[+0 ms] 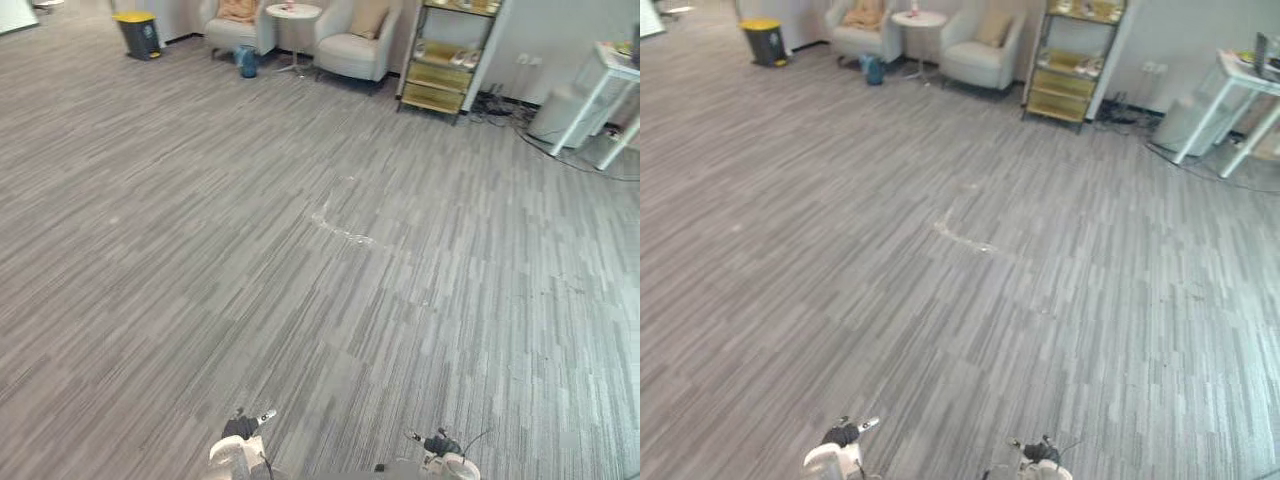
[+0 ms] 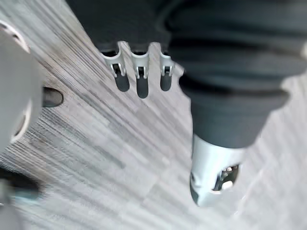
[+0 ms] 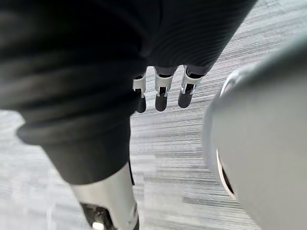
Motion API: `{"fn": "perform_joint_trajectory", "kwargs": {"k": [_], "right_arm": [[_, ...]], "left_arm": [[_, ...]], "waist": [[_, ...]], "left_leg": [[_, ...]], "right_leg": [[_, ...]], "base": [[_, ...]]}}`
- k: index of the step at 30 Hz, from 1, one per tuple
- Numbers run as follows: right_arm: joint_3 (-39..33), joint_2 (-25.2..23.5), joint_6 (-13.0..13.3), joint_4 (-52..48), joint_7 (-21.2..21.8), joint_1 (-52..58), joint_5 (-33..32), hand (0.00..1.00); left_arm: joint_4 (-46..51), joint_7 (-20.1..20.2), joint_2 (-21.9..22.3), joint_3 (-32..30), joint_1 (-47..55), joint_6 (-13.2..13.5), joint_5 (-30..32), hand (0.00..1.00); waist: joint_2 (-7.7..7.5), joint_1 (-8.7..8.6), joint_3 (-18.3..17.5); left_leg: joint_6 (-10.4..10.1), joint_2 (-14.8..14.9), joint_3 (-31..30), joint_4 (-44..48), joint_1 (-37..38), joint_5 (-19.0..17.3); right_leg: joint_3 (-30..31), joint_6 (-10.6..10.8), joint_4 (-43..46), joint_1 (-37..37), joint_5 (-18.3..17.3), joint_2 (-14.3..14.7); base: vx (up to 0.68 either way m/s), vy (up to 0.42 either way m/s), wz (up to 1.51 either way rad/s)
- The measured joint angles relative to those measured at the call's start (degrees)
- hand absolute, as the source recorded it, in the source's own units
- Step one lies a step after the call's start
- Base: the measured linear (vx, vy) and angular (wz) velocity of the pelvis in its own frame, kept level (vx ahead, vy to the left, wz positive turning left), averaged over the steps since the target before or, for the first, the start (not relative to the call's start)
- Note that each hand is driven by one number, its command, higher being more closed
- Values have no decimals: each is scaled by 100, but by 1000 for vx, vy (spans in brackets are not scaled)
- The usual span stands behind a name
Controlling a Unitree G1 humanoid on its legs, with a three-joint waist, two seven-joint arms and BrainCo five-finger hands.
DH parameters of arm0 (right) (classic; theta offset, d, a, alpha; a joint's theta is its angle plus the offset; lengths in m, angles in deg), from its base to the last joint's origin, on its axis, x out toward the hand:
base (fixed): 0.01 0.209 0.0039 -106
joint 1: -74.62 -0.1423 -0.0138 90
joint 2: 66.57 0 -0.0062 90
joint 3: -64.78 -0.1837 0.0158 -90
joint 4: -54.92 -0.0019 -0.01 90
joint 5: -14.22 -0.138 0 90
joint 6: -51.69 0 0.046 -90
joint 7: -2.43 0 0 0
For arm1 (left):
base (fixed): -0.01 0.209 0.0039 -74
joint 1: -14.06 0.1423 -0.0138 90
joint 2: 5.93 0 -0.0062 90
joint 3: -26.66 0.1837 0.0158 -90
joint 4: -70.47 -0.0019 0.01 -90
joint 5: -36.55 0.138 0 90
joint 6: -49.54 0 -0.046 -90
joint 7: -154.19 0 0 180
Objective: Pick up cushions and gather them together orderly.
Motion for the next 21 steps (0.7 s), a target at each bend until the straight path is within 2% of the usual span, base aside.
{"fn": "perform_joint_trajectory", "kwargs": {"k": [1, 2, 3, 4, 5, 6, 7, 8, 9, 11, 13, 14, 15, 16, 17, 18, 19, 20, 21], "right_arm": [[-31, 58, 0, 46, -2, -64, 2, 0], [-33, 73, 4, 110, -2, -62, 3, 0], [-158, 203, -3, 224, 5, -119, 7, 0], [-248, 279, -9, 230, -7, -125, 10, 0], [-260, 293, -11, 230, -8, -119, 10, 0], [-248, 286, -9, 201, -2, -43, 10, 0], [-235, 248, -9, 156, -8, 34, -54, 0], [-196, 249, -12, 115, -23, 40, -78, 0], [-63, 252, -12, 93, -44, 69, -116, 0], [96, 231, -16, 94, -74, 65, -157, 0], [87, 204, -16, 92, -90, 15, -167, 0], [68, 201, -16, 80, -99, -21, -285, 0], [60, 201, -16, 80, -102, -25, -323, 0], [37, 194, -20, 80, -112, -24, -335, 0], [37, 205, -27, 81, -134, -26, -334, 0], [37, 211, -32, 82, -136, -35, -330, 0], [22, 118, -49, 97, -135, -57, -327, 0], [24, 63, -51, 94, -122, -36, -324, 0], [26, 4, -45, 80, -106, -71, -312, 0]], "left_arm": [[-82, 5, -48, 106, -26, -5, -1, 0], [-84, 9, -114, 135, -29, -4, 9, 0], [-153, 17, -62, 116, -38, -6, 20, 0], [-151, 33, 44, 28, -34, -3, 38, 0], [-135, 25, 67, 5, -25, -4, 68, 0], [-46, 21, 59, -42, -2, -2, 142, 0], [98, 8, 102, -49, 5, -2, 159, 0], [158, 4, 113, -77, 28, -3, 163, 0], [313, 3, 131, -148, 45, 19, 172, 0], [485, -35, 108, -136, 62, 53, 171, 0], [645, -72, 102, -95, 97, 78, 165, 0], [742, -95, 127, -100, 110, 96, 128, 0], [754, -100, 132, -100, 113, 100, 127, 0], [786, -111, 140, -106, 127, 105, 128, 0], [823, -132, 153, -103, 132, 107, 126, 0], [825, -136, 148, -108, 137, 107, 127, 0], [803, -165, 32, -130, 169, 94, 128, 0], [782, -172, -25, -136, 167, 72, 128, 0], [771, -180, -51, -161, 119, 43, 127, 0]], "waist": [[17, -31, 75], [-21, -35, 93], [129, -24, 209], [224, -16, 239], [242, -18, 245], [280, -63, 255], [286, -74, 313], [280, -68, 333], [286, -8, 410], [204, 29, 437], [168, 82, 428], [169, 165, 425], [170, 189, 424], [174, 251, 421], [187, 322, 384], [165, 348, 379], [-64, 378, 225], [-187, 357, 150], [-323, 345, 141]], "left_leg": [[-28, 20, -19, -53, 92, 16], [-52, -23, -51, -53, 125, 31], [-127, 93, -185, -43, 355, 65], [-334, 176, -294, 230, 346, 199], [-355, 212, -339, 448, 288, 210], [-449, 386, -606, 1601, -160, 270], [-549, 634, -916, 3042, -767, 710], [-515, 707, -1000, 3494, -948, 771], [-386, 802, -1088, 4518, -1347, 691], [-305, 721, -1020, 4877, -1889, 446], [-170, 604, -686, 4166, -2378, 304], [-160, 341, -421, 2673, -2549, 335], [-155, 273, -410, 2295, -2574, 360], [-123, 59, -460, 1226, -2619, 590], [-116, -74, -478, 464, -2640, 988], [-26, -95, -516, 490, -2629, 1218], [301, -294, -500, 568, -2596, 1418], [445, -366, -435, 627, -2592, 1354], [594, -349, -293, 1068, -2530, 1113]], "right_leg": [[131, -152, -675, -118, 558, 210], [200, -251, -969, -110, 922, 241], [269, -446, -868, 18, 1050, 408], [333, -498, -849, 97, 808, 484], [342, -505, -822, 100, 735, 500], [370, -504, -788, 234, 514, 545], [436, -557, -901, 543, 376, 672], [474, -574, -957, 678, 313, 737], [565, -685, -1094, 1098, 149, 832], [628, -699, -1336, 1547, 23, 854], [746, -601, -1664, 1889, -35, 883], [882, -428, -1926, 2097, -13, 884], [928, -398, -1973, 2148, -32, 885], [1058, -300, -2151, 2339, -100, 889], [1206, -182, -2346, 2556, -202, 931], [1274, -136, -2378, 2614, -238, 922], [1489, -41, -2473, 2767, -300, 754], [1540, -8, -2429, 2740, -279, 619], [1838, 298, -1832, 2609, -37, 455]], "base": [[421, -187, -30], [375, -190, -38], [379, -193, -43], [377, -214, -47], [348, -230, -34], [369, -240, -19], [367, -211, -16], [382, -152, -28], [297, -78, -31], [415, -91, -40], [355, -40, -46], [337, 25, -46], [541, 76, -61], [680, 209, -60], [586, 194, -63], [673, 247, -66], [443, 128, -39], [853, 260, -51], [794, 244, -40]]}}
